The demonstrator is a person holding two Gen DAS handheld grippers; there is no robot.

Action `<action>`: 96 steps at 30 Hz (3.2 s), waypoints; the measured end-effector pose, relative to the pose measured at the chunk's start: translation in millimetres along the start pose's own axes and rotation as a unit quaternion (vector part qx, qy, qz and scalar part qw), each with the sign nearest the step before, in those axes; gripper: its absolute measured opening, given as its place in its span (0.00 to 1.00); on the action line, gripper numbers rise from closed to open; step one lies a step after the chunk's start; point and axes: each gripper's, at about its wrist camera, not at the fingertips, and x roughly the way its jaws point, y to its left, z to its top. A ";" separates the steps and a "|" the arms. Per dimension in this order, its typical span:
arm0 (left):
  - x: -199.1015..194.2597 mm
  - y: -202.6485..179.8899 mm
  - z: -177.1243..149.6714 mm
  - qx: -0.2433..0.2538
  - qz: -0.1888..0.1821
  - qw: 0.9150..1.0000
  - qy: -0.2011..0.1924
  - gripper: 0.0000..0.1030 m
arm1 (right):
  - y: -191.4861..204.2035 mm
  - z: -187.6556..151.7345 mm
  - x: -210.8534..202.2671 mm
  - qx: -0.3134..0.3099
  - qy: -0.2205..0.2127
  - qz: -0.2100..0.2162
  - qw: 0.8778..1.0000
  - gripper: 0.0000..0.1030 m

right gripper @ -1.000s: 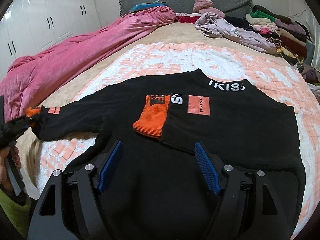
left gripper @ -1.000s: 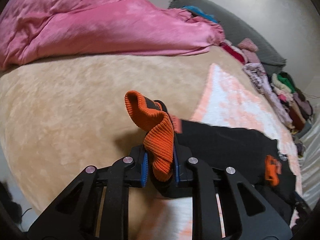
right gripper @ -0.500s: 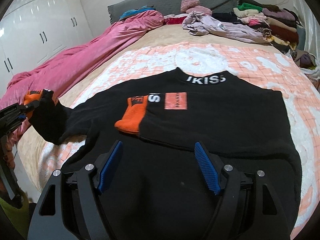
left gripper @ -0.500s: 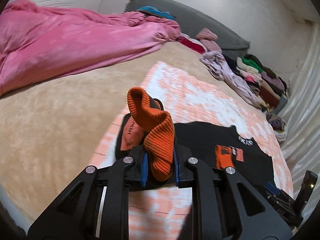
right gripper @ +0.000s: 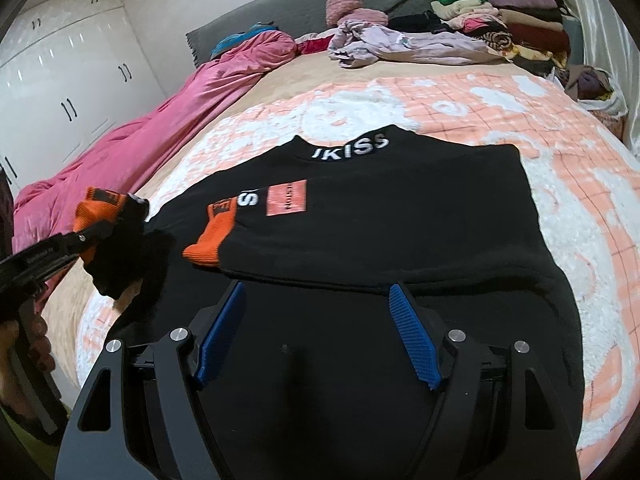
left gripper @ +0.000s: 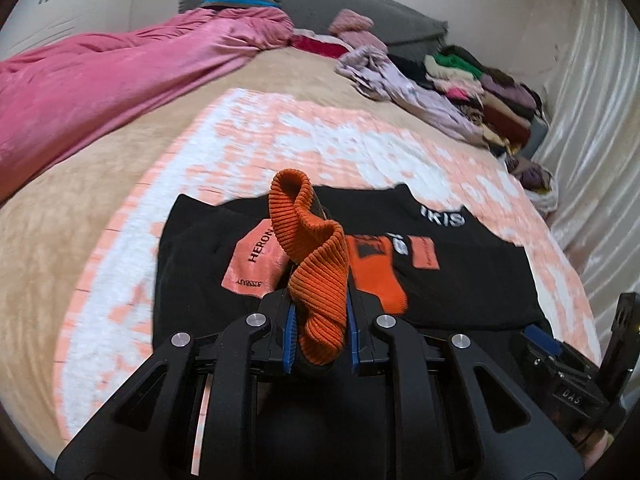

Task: Fold small clothes

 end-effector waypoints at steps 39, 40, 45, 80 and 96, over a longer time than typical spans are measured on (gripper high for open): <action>-4.6 13.9 -19.0 0.004 0.018 1.000 0.009 0.54 | 64.3 13.7 47.3 -0.045 0.043 0.081 0.995 0.71; -4.3 19.7 -20.0 -0.001 0.021 1.000 0.011 0.65 | 69.1 14.5 51.4 -0.046 0.046 0.085 0.994 0.71; -5.7 33.0 -24.1 -0.006 0.031 0.999 0.012 0.67 | 90.4 19.1 75.1 -0.055 0.062 0.092 0.992 0.64; -10.4 51.9 -31.6 -0.022 0.044 0.999 0.013 0.79 | 24.6 81.0 10.4 -0.071 -0.062 0.049 0.994 0.05; 5.7 9.0 -9.3 0.034 0.043 0.998 0.015 0.79 | -35.0 65.6 29.2 -0.034 -0.040 -0.044 0.998 0.04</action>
